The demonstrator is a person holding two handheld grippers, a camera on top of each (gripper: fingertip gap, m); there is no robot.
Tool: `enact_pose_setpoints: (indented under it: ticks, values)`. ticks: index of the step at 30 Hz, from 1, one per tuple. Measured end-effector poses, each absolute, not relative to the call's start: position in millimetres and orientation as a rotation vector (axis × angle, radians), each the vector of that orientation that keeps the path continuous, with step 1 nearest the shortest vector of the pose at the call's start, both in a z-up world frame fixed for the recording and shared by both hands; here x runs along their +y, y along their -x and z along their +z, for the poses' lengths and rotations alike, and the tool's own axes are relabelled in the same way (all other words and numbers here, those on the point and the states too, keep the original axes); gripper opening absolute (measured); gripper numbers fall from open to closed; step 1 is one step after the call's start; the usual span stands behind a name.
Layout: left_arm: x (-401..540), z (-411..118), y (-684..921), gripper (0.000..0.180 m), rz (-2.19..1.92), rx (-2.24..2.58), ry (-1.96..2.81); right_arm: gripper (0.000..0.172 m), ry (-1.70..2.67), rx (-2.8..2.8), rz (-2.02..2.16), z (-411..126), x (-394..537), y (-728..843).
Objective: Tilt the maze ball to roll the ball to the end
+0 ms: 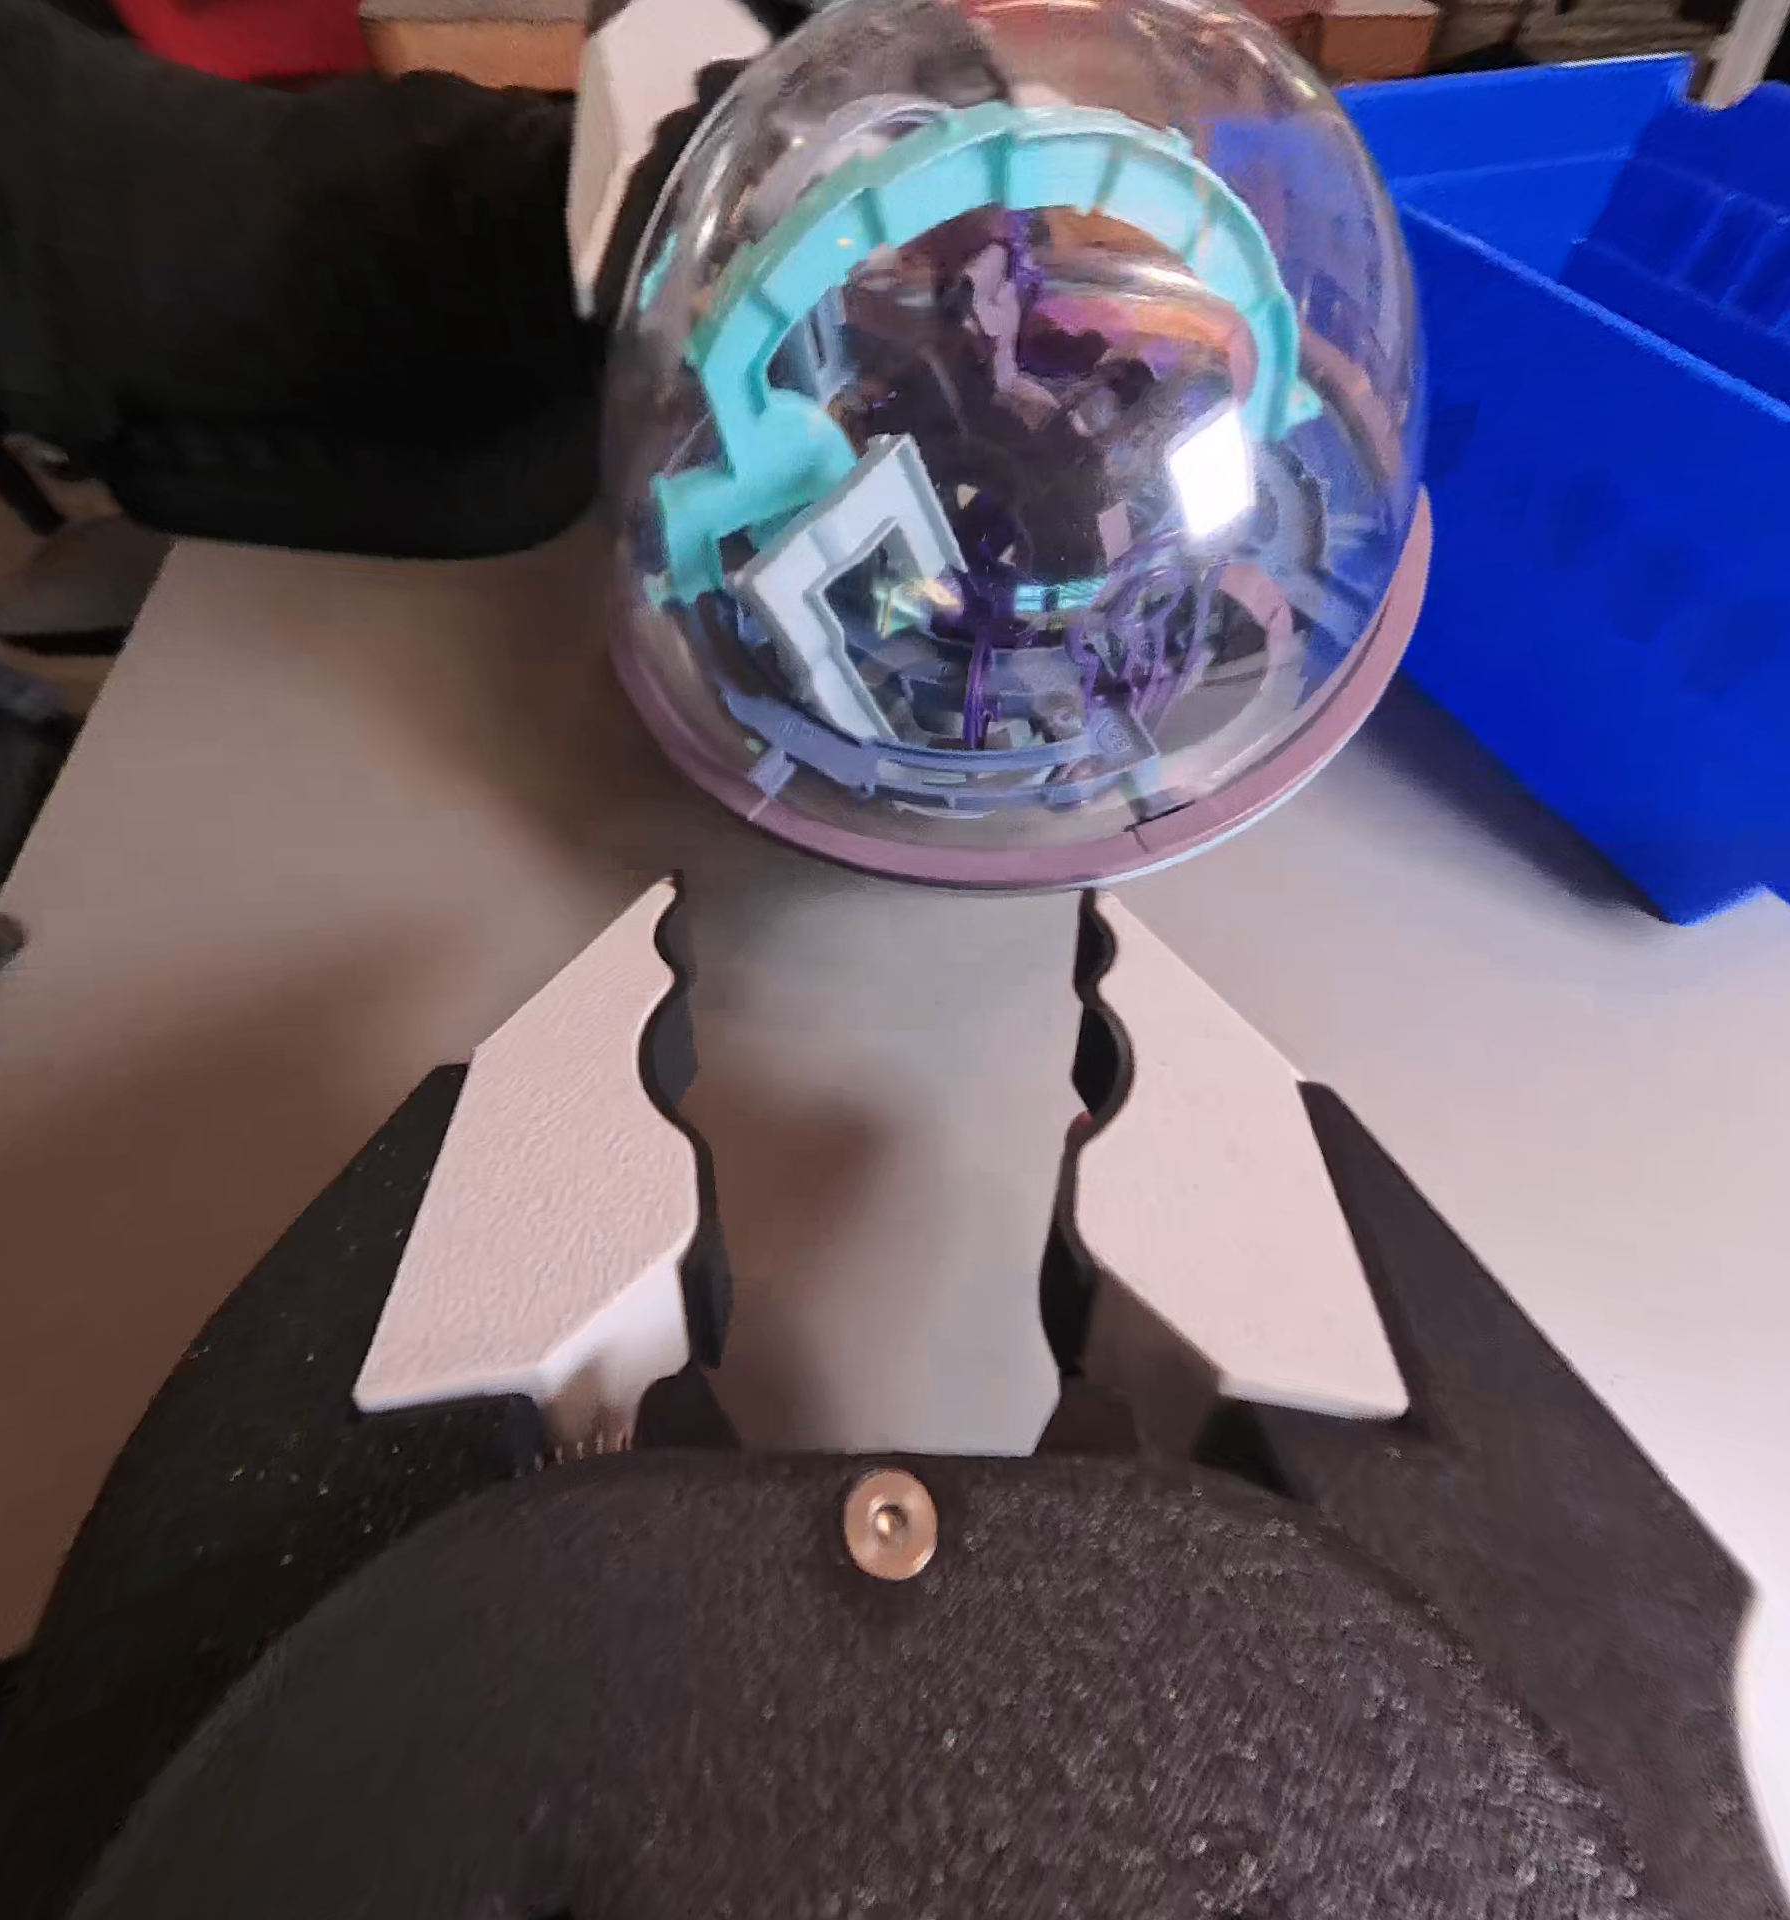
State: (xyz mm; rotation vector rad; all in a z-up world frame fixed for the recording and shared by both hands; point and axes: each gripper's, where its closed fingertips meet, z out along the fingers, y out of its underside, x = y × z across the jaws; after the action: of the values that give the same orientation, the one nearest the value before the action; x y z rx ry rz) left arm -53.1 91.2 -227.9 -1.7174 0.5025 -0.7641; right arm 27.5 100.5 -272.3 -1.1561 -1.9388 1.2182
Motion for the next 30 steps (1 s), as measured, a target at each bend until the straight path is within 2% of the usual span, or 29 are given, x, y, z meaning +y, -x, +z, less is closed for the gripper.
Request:
enact_pose_setpoints:
  ticks: [2, 3, 6, 11, 14, 16, 19, 25, 30]
  values:
    - [88, -225, 55, 0.152, -0.836, 0.482, 1.696, 0.062, 1.136, -1.934, 1.262, -267, 100, -31]
    - [88, -224, 56, 0.15, -0.858, 0.479, 1.687, 0.067, 1.146, -1.901, 1.259, -264, 106, -30]
    - [86, -219, 57, 0.142, -0.915, 0.467, 1.655, 0.096, 1.153, -1.79, 1.216, -255, 122, -22]
    - [93, -214, 55, 0.137, -0.97, 0.411, 1.619, 0.114, 1.08, -1.765, 1.162, -254, 114, -9]
    - [96, -212, 52, 0.137, -0.945, 0.403, 1.615, 0.108, 1.074, -1.757, 1.19, -255, 109, -6]
    - [96, -208, 56, 0.145, -0.827, 0.438, 1.633, 0.106, 1.093, -1.746, 1.203, -256, 111, -7]
    - [81, -197, 66, 0.147, -0.653, 0.528, 1.651, 0.101, 1.115, -1.729, 1.215, -256, 114, -9]
    - [84, -248, 49, 0.158, -0.545, 0.655, 1.785, 0.094, 1.197, -1.717, 1.319, -259, 112, -6]
    - [89, -240, 46, 0.158, -0.633, 0.596, 1.751, 0.097, 1.282, -1.716, 1.365, -262, 112, -9]
